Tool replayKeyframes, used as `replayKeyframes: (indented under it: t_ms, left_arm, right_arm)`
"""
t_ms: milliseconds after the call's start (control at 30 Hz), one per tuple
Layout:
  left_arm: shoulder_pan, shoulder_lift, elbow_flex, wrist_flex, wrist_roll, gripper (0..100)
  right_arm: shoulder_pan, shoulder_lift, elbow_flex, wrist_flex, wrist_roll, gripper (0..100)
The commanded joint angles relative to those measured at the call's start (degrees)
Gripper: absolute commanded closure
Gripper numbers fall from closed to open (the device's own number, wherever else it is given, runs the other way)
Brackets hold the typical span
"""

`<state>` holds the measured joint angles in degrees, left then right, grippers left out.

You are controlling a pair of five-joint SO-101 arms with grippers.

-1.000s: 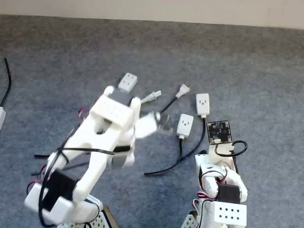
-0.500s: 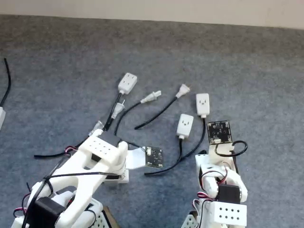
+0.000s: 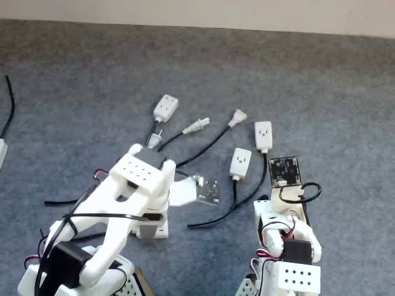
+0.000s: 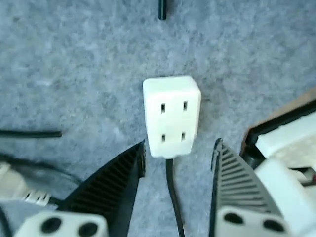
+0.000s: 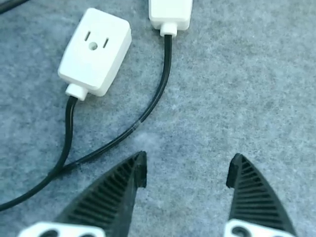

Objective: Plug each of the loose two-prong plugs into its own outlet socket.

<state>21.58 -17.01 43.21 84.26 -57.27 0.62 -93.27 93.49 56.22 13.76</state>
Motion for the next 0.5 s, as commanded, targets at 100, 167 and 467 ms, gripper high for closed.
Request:
replayKeyframes:
  t_ms: [100, 167, 467]
  left_arm:
    - [-2.86, -0.92, -18.42, 9.58, 6.33, 77]
    - [-5.76, -0.4, -24.22, 9.23, 11.78, 77]
    - [-25.1, -0.31, -14.9, -22.07, 61.01, 77]
  right_arm:
    - [-0.48, -0.31, -0.84, -1.01, 0.79, 73.5]
    - [-0.48, -0.31, -0.84, -1.01, 0.79, 73.5]
    - [-0.48, 7.69, -17.45, -1.1, 0.62, 73.5]
